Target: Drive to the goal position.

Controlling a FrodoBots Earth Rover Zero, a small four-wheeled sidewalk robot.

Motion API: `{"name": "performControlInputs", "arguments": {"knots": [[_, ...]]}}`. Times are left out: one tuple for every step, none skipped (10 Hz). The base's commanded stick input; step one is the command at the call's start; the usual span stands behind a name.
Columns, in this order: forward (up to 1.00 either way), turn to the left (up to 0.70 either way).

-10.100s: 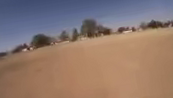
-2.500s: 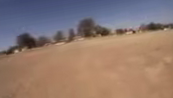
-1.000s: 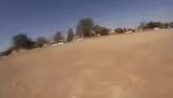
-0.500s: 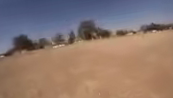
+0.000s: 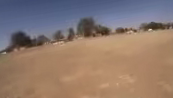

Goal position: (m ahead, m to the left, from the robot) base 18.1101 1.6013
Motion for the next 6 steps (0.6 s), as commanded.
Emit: {"name": "performControlInputs", "arguments": {"knots": [[1.00,0.00],[1.00,0.00],[1.00,0.00],[1.00,0.00],[1.00,0.00],[1.00,0.00]]}}
